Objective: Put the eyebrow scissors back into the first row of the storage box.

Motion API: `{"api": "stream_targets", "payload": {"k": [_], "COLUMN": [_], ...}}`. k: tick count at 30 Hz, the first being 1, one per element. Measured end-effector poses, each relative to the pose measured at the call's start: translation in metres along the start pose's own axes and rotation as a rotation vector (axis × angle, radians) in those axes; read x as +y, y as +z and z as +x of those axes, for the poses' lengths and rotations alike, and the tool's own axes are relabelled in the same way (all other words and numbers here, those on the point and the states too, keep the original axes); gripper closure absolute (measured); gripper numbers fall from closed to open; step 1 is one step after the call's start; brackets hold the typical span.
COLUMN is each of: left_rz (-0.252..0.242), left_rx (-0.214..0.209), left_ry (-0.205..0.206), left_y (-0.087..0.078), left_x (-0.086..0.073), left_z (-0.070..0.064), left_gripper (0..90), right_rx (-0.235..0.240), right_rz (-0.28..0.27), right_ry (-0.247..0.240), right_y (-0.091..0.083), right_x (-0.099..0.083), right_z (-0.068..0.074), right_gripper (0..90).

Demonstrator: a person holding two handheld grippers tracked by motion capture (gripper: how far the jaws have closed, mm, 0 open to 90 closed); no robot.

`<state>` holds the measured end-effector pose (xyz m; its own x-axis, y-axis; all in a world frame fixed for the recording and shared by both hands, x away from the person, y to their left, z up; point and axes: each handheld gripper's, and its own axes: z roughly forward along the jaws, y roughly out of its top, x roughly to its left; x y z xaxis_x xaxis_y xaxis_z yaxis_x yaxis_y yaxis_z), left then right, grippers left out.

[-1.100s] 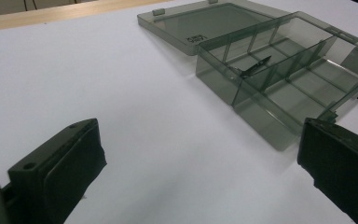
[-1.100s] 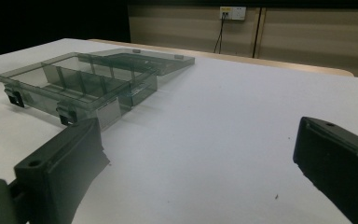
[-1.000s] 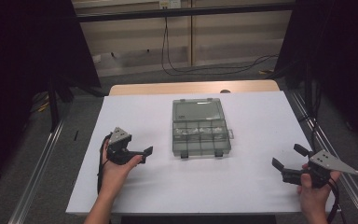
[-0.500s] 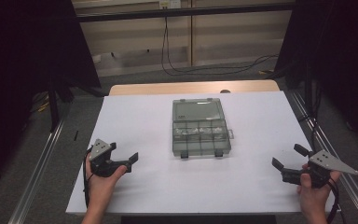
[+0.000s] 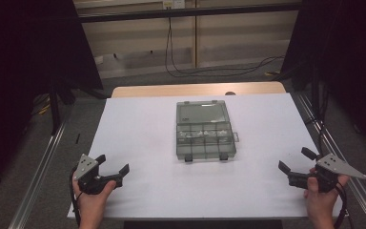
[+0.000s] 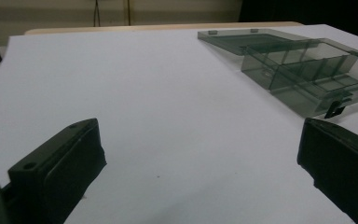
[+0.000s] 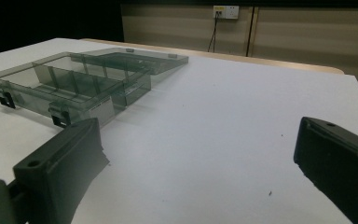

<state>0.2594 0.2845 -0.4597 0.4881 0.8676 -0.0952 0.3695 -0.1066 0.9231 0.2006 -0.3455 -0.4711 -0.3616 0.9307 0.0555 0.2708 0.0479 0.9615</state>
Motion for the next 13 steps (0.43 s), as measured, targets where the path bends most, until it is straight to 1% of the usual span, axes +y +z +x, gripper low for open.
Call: {"api": "stream_targets", "payload": {"k": [1, 2, 3, 5, 6, 7, 8, 10, 11, 12, 13], "left_rz": [-0.019, -0.015, -0.006, -0.002, -0.006, -0.005, -0.012, -0.018, -0.013, -0.01, 0.002], "left_rx": [0.003, 0.019, 0.04, 0.064, 0.07, 0.069, 0.056, 0.048, 0.041, 0.041, 0.055], "left_ry": [-0.014, -0.001, 0.002, 0.02, 0.01, -0.006, -0.022, -0.036, -0.028, -0.022, -0.017], "left_y": [-0.002, -0.004, -0.006, -0.009, -0.009, -0.009, -0.009, -0.007, -0.006, -0.005, -0.003], "left_x": [-0.001, -0.002, -0.003, -0.006, -0.008, -0.01, -0.011, -0.014, -0.014, -0.015, -0.015], "left_z": [0.001, 0.003, 0.005, 0.008, 0.01, 0.012, 0.013, 0.012, 0.012, 0.011, 0.011], "left_gripper": [0.0, 0.0, 0.0, 0.0, 0.0, 0.0, 0.0, 0.0, 0.0, 0.0, 0.0], "right_rx": [0.0, -0.001, 0.003, 0.004, 0.004, 0.004, 0.001, 0.0, -0.003, -0.004, -0.002], "right_rz": [-0.001, -0.002, 0.0, 0.003, 0.004, 0.004, 0.002, -0.005, -0.004, -0.006, -0.006], "right_ry": [-0.005, -0.011, -0.012, -0.008, -0.009, -0.009, -0.011, 0.004, 0.015, 0.015, 0.019], "right_y": [0.0, 0.001, 0.001, 0.001, 0.001, 0.001, 0.001, 0.001, 0.001, 0.001, 0.001], "right_x": [0.0, 0.0, 0.0, 0.0, 0.0, 0.0, 0.0, 0.0, 0.0, -0.001, -0.001], "right_z": [0.0, 0.0, 0.0, 0.0, 0.0, 0.0, 0.0, -0.001, -0.002, -0.003, -0.003], "right_gripper": [0.7, 0.7, 0.7, 0.7, 0.7, 0.7, 0.7, 0.2, 0.1, 0.1, 0.0]}}
